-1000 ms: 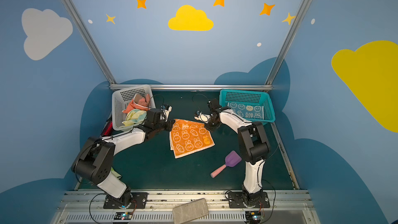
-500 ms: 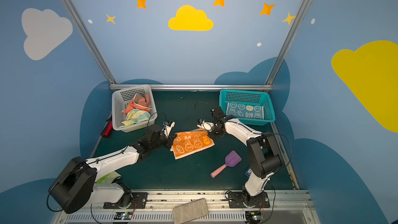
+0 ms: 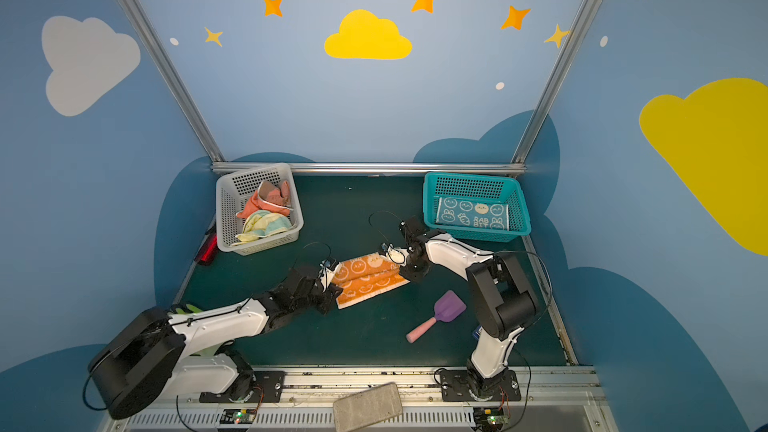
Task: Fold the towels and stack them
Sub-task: 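Lay the folded edge down with both grippers and release the orange towel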
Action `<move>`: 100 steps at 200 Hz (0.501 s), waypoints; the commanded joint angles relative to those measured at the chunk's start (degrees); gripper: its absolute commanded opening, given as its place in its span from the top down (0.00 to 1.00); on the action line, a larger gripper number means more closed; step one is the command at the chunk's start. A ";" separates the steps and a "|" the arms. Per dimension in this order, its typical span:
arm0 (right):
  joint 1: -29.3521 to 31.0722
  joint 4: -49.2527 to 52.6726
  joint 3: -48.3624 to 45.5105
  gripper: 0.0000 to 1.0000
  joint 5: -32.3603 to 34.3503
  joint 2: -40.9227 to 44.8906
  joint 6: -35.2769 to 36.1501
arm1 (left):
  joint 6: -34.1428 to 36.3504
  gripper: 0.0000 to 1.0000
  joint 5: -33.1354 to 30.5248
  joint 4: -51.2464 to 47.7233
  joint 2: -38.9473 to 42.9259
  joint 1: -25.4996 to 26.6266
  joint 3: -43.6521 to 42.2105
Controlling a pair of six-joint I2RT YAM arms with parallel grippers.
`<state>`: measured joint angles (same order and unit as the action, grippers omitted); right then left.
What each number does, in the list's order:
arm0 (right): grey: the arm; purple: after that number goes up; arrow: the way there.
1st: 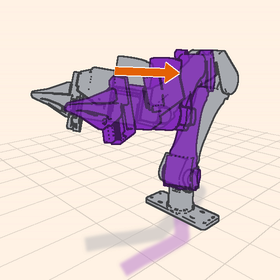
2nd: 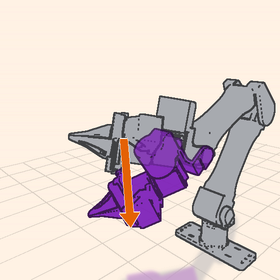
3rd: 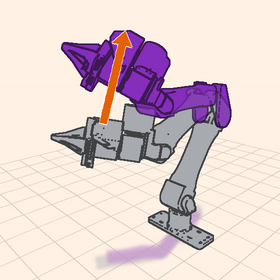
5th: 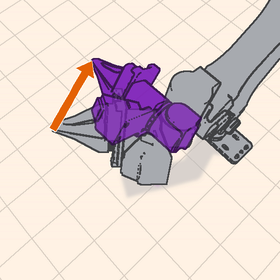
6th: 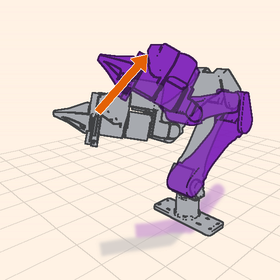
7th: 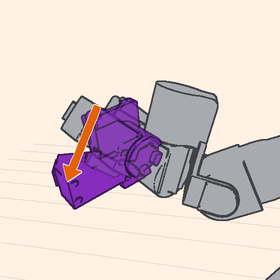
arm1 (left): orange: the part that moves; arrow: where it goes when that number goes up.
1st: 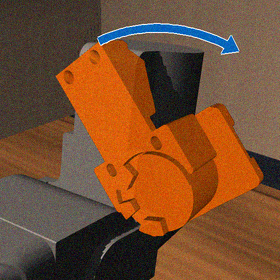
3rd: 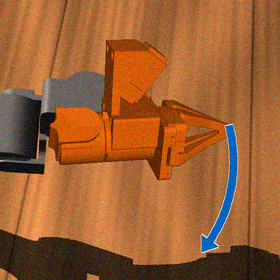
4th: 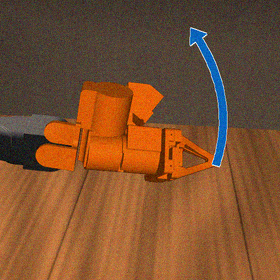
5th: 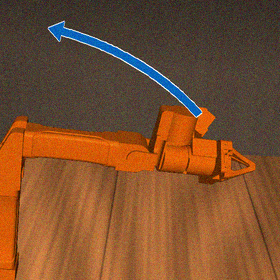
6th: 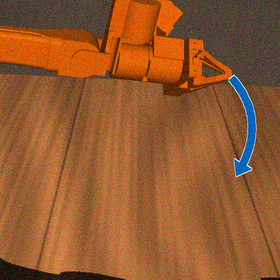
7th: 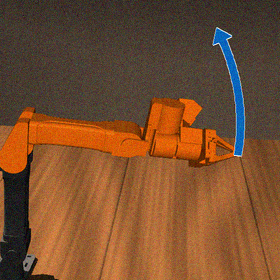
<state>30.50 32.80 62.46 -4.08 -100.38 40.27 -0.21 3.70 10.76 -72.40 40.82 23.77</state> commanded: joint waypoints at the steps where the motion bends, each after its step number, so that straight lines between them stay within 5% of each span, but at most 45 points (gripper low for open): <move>1: 0.67 2.45 -0.97 0.75 0.56 1.57 -1.46 | -0.26 0.40 -3.88 -2.50 4.82 1.09 -0.55; 33: 1.14 2.49 -2.45 0.64 -0.35 5.13 -3.15 | -2.27 0.19 -5.95 -4.00 12.74 1.28 -2.64; 40: 1.14 2.22 -2.80 0.50 -0.26 5.95 -3.77 | -2.54 0.16 -6.23 -4.17 14.55 1.28 -3.04; 48: 1.06 2.24 -3.19 0.18 -0.51 7.23 -4.77 | -3.19 0.13 -7.07 -4.26 16.44 1.28 -3.32; 100: -2.00 -5.60 -5.36 0.15 1.82 15.98 -18.26 | -9.28 0.11 -10.10 -5.34 18.49 1.01 -1.50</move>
<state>30.41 32.80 58.08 -4.62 -89.08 32.51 -5.50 -4.38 6.98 -52.66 41.95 20.78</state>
